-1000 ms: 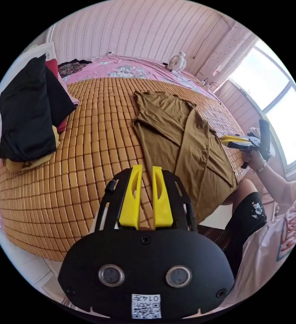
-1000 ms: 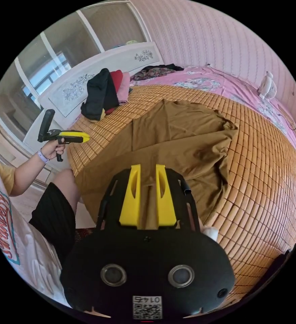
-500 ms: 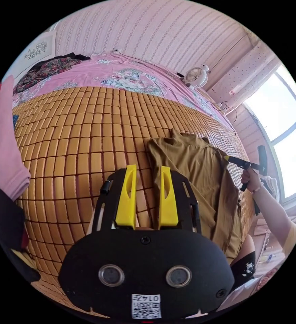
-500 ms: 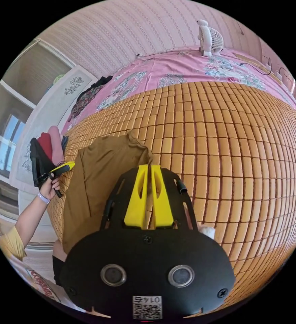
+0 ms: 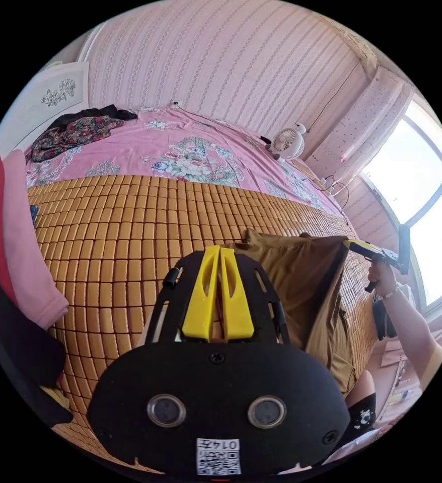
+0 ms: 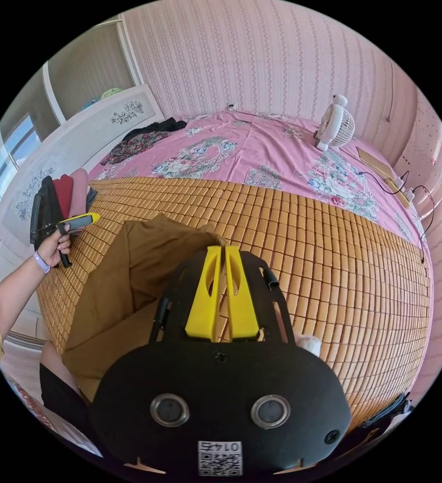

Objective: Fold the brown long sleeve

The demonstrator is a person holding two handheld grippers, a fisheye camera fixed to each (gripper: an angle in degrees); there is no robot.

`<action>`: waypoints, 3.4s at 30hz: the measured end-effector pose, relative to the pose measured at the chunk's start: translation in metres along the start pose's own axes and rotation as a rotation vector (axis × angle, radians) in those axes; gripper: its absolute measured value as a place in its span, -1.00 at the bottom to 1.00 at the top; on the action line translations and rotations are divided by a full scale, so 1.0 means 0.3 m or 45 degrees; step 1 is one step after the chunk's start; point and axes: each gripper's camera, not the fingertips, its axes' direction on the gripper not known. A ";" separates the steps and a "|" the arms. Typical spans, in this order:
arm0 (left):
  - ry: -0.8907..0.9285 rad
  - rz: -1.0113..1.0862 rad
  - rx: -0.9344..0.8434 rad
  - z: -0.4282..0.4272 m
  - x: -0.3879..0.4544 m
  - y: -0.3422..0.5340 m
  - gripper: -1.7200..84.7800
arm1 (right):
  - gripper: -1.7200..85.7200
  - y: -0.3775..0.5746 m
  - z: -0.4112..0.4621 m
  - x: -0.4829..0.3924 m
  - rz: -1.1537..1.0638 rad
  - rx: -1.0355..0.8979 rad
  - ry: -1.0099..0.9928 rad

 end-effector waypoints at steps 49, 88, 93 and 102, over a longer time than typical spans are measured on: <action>-0.095 0.249 -0.215 -0.070 0.421 1.036 -0.83 | -0.79 0.788 -0.192 -0.321 0.310 -0.177 -0.076; 0.163 0.678 -0.345 0.323 0.865 1.342 -0.98 | -0.97 -0.110 0.364 -0.728 -0.702 -0.740 -0.004; 0.162 0.728 -0.351 0.324 0.877 1.382 -0.97 | -0.97 -0.070 0.348 -0.622 -0.555 -0.606 -0.045; 0.430 0.846 -0.106 0.213 0.936 1.482 -0.72 | -0.83 0.572 -0.104 -0.146 0.055 -0.357 -0.163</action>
